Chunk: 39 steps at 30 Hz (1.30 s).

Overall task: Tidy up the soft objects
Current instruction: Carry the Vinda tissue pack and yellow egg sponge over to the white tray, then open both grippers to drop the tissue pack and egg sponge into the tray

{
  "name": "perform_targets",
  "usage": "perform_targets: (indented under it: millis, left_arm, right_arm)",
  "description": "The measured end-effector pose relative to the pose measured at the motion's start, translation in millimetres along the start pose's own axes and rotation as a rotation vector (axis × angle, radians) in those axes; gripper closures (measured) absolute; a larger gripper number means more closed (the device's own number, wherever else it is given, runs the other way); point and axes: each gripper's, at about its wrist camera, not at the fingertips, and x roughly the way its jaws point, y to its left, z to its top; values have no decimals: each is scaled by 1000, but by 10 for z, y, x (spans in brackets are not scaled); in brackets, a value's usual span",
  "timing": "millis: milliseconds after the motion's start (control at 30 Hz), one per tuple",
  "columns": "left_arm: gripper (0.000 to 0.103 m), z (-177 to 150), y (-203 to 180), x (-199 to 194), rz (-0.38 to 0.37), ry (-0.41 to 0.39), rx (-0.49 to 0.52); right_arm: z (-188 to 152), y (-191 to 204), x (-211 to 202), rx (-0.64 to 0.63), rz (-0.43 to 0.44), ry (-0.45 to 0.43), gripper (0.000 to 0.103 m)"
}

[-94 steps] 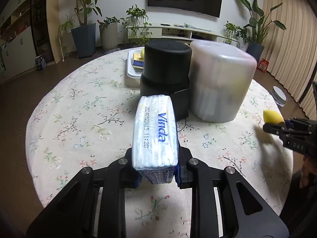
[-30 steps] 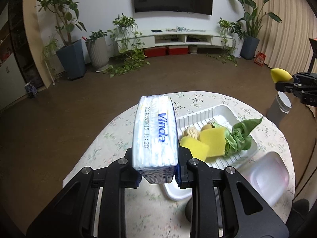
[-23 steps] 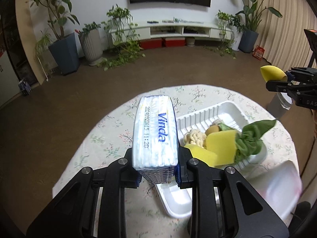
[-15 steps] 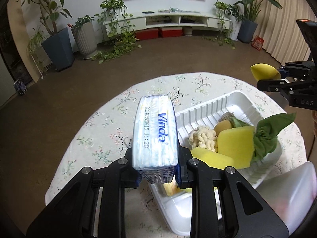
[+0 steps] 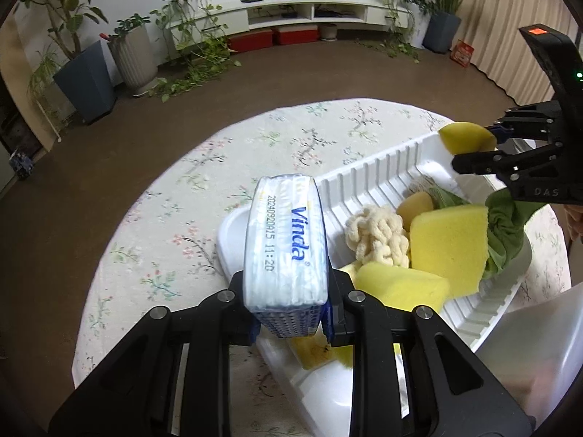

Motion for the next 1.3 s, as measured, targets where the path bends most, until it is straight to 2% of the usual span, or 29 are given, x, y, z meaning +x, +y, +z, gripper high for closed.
perform_targets:
  millis: [267, 567, 667, 800, 1100, 1200, 1233, 1267, 1300]
  left_arm:
    - [80, -6, -62, 69, -22, 34, 20]
    - [78, -8, -75, 185, -42, 109, 36]
    - [78, -15, -77, 177, -52, 92, 37]
    - [78, -73, -166, 137, -62, 66, 105]
    - [77, -91, -191, 91, -83, 80, 143]
    - [68, -84, -196, 90, -77, 79, 142]
    - [58, -88, -191, 89, -81, 79, 137]
    - [52, -94, -190, 82, -88, 74, 133]
    - [51, -98, -191, 83, -90, 73, 130]
  right_arm:
    - [-56, 68, 224, -11, 10, 58, 65]
    - [-117, 32, 381, -4, 0, 93, 65]
    - [-138, 43, 411, -6, -11, 90, 65]
    - [-140, 80, 404, -26, -23, 86, 65]
    - [-155, 137, 392, -39, -33, 85, 64]
    - [-162, 148, 384, -38, -27, 88, 63]
    - [-161, 143, 390, -36, -24, 89, 63]
    - [-166, 133, 383, -34, -20, 90, 62]
    - [-164, 119, 380, -31, -18, 92, 61]
